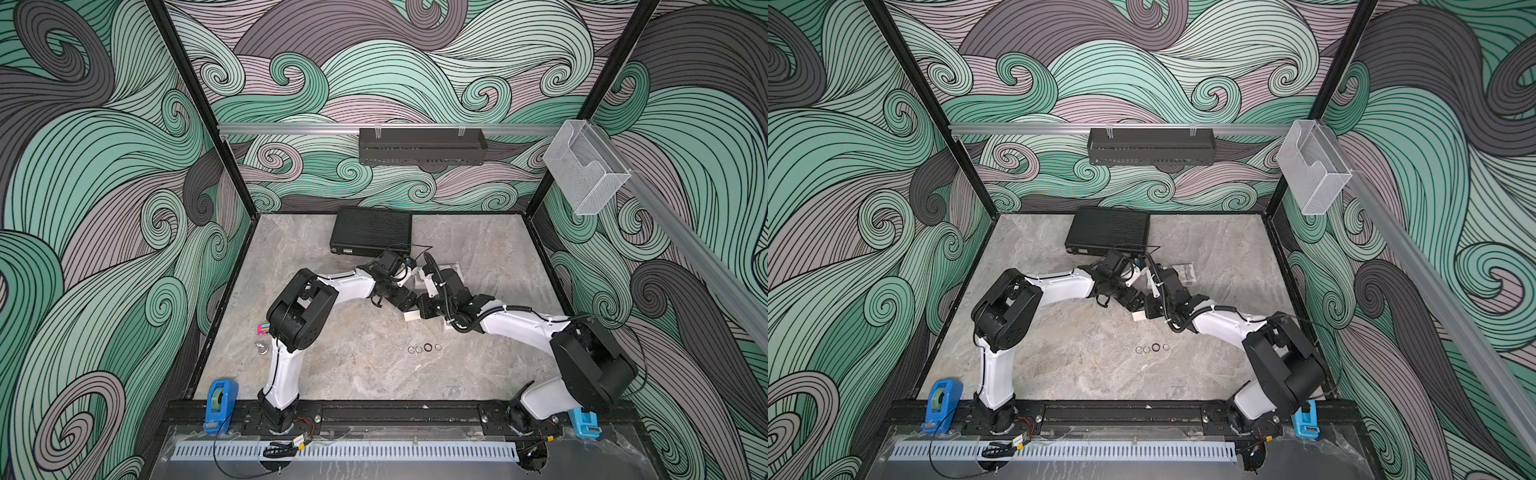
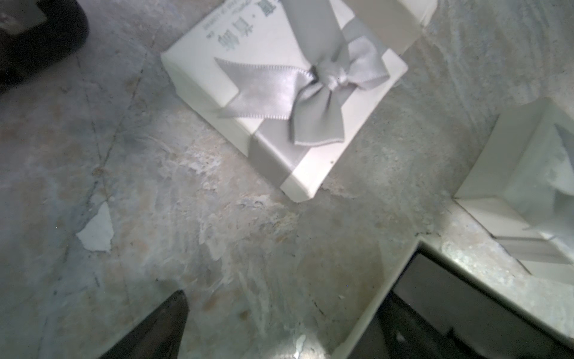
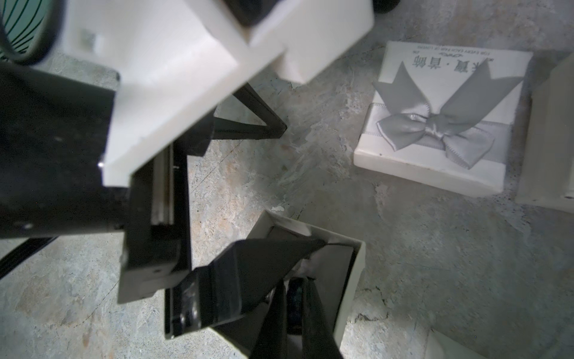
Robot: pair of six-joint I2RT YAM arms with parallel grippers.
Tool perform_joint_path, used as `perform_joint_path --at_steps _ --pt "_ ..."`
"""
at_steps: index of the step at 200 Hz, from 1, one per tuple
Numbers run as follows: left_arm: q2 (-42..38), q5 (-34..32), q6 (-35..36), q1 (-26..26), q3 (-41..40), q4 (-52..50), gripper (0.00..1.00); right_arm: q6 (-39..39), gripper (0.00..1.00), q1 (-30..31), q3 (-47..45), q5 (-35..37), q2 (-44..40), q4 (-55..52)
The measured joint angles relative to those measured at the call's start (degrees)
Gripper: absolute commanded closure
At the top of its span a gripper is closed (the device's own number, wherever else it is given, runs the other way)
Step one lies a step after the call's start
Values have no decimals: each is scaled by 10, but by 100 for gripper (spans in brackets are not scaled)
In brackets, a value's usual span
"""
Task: Take the rings out of the lift-off lid box
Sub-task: Take out the ring from the jewelry box.
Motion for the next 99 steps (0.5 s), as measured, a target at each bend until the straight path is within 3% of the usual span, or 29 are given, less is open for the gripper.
perform_joint_path --at_steps 99 --pt "6 0 1 0 9 -3 4 -5 93 0 -40 -24 -68 33"
